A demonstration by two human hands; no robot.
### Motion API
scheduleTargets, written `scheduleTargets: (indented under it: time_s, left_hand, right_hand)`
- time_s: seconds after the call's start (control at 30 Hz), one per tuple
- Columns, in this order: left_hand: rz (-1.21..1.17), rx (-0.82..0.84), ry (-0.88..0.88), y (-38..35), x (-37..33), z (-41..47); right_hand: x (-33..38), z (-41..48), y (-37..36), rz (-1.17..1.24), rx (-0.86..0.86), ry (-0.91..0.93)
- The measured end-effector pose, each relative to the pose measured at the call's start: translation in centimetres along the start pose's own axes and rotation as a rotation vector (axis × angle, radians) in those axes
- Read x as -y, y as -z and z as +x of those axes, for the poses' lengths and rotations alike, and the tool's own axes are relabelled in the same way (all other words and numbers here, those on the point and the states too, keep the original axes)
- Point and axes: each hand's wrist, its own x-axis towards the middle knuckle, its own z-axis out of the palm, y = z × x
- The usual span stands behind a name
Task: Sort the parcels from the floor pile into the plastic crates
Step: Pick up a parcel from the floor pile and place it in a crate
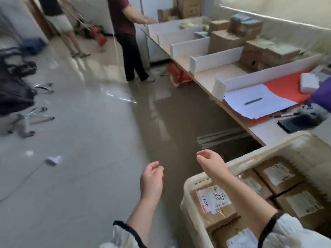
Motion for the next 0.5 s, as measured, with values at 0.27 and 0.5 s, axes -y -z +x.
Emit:
scheduleTargets:
  time_s: [0.27,0.5]
  left_hand:
    - [0.837,-0.145,0.014,26.2,6.8,-0.8]
    - [0.846,-0.294,0.229,45.5,14.9,-7.0]
  right_hand:
    - [12.2,-4.6,-17.0,-0.734,0.52,0.384]
    - [19.6,-12.6,-31.8,-0.959,0.591,0.505]
